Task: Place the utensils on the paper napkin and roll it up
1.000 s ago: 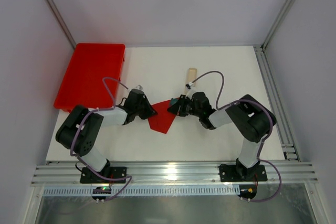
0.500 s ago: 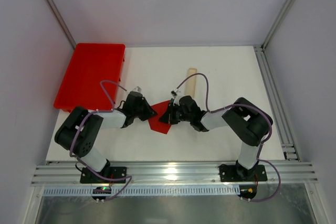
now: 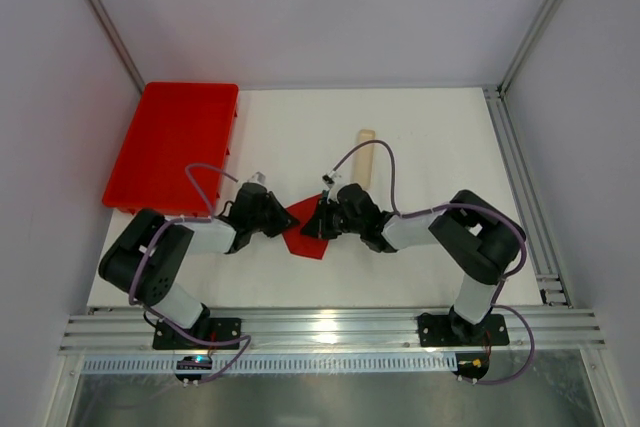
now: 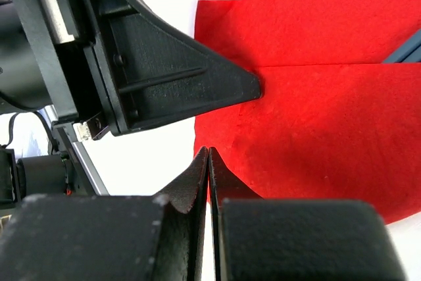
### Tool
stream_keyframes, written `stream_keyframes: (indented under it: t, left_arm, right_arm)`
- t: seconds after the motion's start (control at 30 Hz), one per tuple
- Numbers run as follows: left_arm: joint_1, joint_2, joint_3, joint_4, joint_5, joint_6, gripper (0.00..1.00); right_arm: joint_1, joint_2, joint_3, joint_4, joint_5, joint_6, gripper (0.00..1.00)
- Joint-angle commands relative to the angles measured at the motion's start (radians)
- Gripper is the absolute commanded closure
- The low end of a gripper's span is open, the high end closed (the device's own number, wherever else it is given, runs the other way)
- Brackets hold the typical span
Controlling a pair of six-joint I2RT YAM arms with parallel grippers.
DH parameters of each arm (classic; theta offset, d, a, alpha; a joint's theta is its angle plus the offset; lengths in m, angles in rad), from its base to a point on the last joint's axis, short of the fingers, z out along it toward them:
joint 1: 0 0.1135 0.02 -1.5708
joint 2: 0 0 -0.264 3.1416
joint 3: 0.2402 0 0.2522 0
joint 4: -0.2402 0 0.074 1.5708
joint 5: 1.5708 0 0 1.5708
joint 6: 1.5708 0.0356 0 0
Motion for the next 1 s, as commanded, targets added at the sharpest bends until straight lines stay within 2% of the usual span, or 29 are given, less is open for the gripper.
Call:
stream_keyframes:
  t: [0.0, 0.33, 0.63, 0.8, 0.83, 0.97]
  left_arm:
    - [-0.009, 0.015, -0.075, -0.137, -0.020, 0.002, 1.00]
    - [-0.049, -0.057, -0.162, -0.089, -0.033, -0.085, 1.00]
    - [-0.094, -0.106, -0.208, -0.082, -0.039, -0.113, 1.00]
    - [-0.106, -0.111, -0.222, -0.068, -0.043, -0.121, 1.00]
    - [-0.111, -0.109, -0.225, -0.063, -0.045, -0.125, 1.00]
    - [-0.120, -0.100, -0.226, -0.049, -0.039, -0.128, 1.00]
  right_arm:
    - [0.016, -0.030, 0.029, -0.005, 0.026, -0.006, 0.96]
    - [0.038, -0.001, -0.007, -0.021, 0.060, 0.014, 0.96]
    - [0.056, -0.057, -0.037, -0.153, 0.175, -0.015, 0.96]
    - [0.079, -0.137, 0.082, -0.348, 0.259, -0.062, 0.96]
    - [0.084, -0.157, 0.110, -0.391, 0.319, -0.068, 0.96]
    - [0.084, -0.134, 0.310, -0.726, 0.469, -0.101, 0.91]
